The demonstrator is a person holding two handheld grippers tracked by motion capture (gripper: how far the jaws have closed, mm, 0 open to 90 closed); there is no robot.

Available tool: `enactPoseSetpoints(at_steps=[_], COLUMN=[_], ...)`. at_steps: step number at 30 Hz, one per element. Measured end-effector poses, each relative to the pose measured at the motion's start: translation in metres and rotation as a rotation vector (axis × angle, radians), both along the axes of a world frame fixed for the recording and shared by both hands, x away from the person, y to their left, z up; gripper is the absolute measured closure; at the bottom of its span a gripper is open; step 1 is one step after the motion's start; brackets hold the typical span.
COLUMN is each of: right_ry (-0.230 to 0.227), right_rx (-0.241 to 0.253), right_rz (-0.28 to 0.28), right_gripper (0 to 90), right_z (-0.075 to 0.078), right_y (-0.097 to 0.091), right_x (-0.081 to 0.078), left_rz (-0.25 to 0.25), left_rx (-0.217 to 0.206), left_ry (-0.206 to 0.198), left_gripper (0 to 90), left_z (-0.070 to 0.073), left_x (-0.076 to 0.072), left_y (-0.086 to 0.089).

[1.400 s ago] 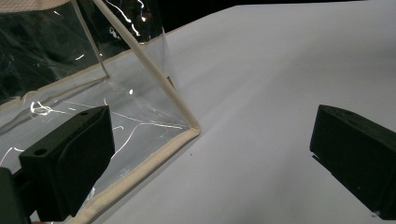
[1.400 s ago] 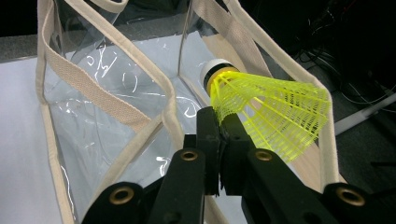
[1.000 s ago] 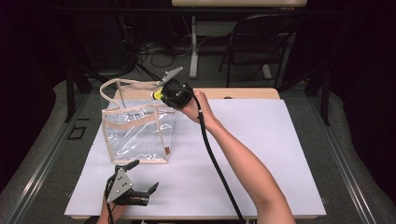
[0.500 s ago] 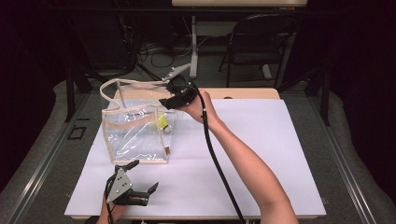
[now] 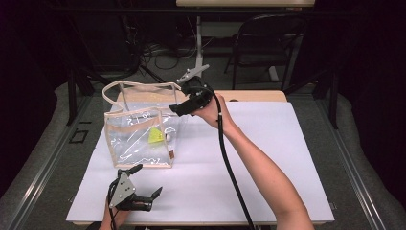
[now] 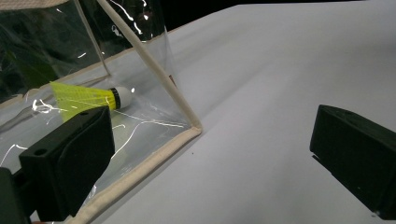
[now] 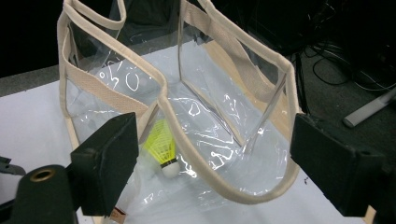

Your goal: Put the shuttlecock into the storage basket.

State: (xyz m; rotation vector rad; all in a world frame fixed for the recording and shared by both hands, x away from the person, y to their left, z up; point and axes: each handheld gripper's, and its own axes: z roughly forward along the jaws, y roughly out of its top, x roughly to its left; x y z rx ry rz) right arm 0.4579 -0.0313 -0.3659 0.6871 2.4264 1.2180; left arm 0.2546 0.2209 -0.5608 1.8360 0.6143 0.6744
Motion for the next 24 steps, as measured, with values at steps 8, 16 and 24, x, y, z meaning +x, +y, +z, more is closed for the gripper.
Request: enactPoseSetpoints(at_steps=[8,16,24], right_ry=[0.005,0.003,-0.001], right_rx=[0.013,0.025,0.032], right_rz=[0.015,0.027,0.016], right_gripper=[9.5,6.3,4.2], right_z=[-0.001,-0.004,-0.009], right_y=[-0.008,-0.018,-0.031], right_x=[-0.006,-0.015,-0.023], left_rz=[0.004,0.004,-0.002], left_rx=[-0.003,-0.003,-0.005], left_ry=[0.003,0.002,0.004], left_gripper=[0.0,0.1,0.0], left_z=[0.0,0.0,0.0], left_x=[0.001,0.0,0.0], left_y=[0.0,0.0,-0.002])
